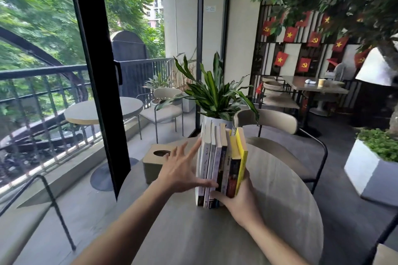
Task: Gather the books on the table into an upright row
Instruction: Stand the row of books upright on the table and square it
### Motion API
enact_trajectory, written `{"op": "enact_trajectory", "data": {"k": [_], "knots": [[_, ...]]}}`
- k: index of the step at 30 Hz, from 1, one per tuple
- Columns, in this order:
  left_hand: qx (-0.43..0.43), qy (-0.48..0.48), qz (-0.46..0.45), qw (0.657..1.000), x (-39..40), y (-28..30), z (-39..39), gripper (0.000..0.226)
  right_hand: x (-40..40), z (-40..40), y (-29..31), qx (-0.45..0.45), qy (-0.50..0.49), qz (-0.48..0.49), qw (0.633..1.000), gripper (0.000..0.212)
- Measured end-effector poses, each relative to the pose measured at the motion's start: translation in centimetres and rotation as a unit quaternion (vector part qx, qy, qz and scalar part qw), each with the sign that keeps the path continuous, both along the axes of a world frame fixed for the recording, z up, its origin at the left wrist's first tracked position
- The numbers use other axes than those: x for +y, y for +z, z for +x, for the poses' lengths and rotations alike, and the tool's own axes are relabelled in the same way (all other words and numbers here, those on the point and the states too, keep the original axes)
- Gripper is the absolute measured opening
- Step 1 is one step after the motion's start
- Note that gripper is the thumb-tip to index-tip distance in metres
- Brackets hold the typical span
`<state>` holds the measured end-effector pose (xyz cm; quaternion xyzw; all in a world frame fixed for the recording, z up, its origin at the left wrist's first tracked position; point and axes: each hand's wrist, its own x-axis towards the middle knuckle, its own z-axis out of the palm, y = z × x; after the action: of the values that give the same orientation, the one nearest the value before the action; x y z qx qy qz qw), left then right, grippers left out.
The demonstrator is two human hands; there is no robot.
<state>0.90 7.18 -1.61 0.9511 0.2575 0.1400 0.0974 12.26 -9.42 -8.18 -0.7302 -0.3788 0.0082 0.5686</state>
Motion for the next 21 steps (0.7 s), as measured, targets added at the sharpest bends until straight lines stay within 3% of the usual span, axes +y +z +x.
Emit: {"op": "enact_trajectory", "data": {"k": [4,10,16,21], "knots": [[0.078,0.010,0.030,0.996,0.9,-1.1,0.1,0.146,-0.2,0.1,0.0,-0.022,0.007,-0.020,1.000,0.104],[0.108,0.024,0.039,0.993,0.9,-1.8,-0.3,0.145,-1.1,1.5,-0.2,0.007,0.037,-0.063,0.997,0.089],[0.066,0.010,0.056,0.996,0.3,-1.6,-0.7,0.144,-1.9,2.8,0.4,0.036,0.086,-0.109,0.990,0.074],[0.008,-0.019,0.051,0.998,-0.4,-1.9,-0.6,0.128,-2.0,2.9,1.0,0.031,0.097,-0.125,0.987,0.072]]}}
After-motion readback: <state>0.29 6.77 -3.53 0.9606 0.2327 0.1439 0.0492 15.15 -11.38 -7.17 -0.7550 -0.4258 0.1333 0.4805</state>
